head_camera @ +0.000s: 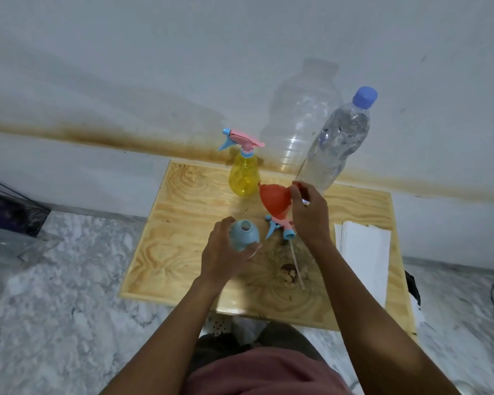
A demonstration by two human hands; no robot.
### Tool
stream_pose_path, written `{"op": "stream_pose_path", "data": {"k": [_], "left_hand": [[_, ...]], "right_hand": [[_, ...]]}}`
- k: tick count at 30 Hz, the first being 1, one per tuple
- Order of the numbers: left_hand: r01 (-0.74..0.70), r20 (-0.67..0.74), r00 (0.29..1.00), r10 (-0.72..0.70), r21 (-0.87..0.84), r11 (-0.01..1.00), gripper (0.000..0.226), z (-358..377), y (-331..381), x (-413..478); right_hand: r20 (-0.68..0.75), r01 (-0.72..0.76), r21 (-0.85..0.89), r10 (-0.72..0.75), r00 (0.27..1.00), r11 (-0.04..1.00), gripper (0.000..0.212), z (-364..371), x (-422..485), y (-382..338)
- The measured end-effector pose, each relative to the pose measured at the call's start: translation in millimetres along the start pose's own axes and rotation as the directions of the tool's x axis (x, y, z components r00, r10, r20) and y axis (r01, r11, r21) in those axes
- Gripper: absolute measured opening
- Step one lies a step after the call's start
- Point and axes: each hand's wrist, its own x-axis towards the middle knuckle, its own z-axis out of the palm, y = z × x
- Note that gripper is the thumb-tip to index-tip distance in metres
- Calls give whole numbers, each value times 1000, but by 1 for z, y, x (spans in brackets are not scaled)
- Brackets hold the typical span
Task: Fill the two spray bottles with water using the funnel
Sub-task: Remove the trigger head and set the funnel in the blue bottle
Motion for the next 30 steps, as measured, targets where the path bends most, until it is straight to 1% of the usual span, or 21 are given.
{"op": "stream_pose_path", "data": {"k": [3,5,6,8,10,12,14,16,18,20,21,23,25,27,30], "left_hand": [[-61,26,998,63,-59,996,106,-12,2,0],[-96,44,994,102,-134,986,109,-30,9,4],[-116,48,991,126,-184,976,106,-40,16,6],[-179,42,980,196,-260,949,92,-60,30,10],[-240,38,965,260,-278,930,69,-75,40,17],[-289,41,949,312,-277,916,42,-86,47,22],[-322,26,938,345,-298,899,24,-92,52,23],[-294,15,949,316,-328,898,16,-95,55,22],[-251,0,964,265,-319,914,10,-96,52,23],[-223,-13,973,229,-285,932,9,-96,47,24],[-206,-11,977,211,-279,938,9,-95,45,24],[-167,11,984,176,-269,949,9,-95,44,24],[-136,37,988,150,-252,958,13,-93,44,23],[-117,56,989,135,-248,962,17,-91,44,22],[-99,62,991,116,-238,966,20,-88,46,22]], "right_hand": [[76,-8,51,5,997,999,26,-10,-9,-15],[173,-68,119,47,984,991,25,-15,-15,-26],[234,-128,176,85,968,976,23,-17,-18,-32],[366,-238,249,136,921,939,23,-20,-24,-43],[458,-266,240,133,879,934,31,-19,-29,-51],[501,-295,252,137,855,922,35,-17,-34,-57],[491,-298,278,132,861,913,34,-14,-39,-62],[464,-266,279,113,879,923,32,-13,-42,-65],[452,-313,291,159,878,904,37,-13,-44,-64],[472,-388,311,213,856,868,45,-18,-46,-61],[484,-387,318,202,851,866,45,-20,-47,-58],[492,-333,325,143,859,885,38,-25,-53,-51],[467,-278,323,103,878,905,26,-25,-60,-46],[421,-244,310,97,902,919,18,-21,-64,-41],[373,-236,304,112,921,923,14,-17,-69,-40]]}}
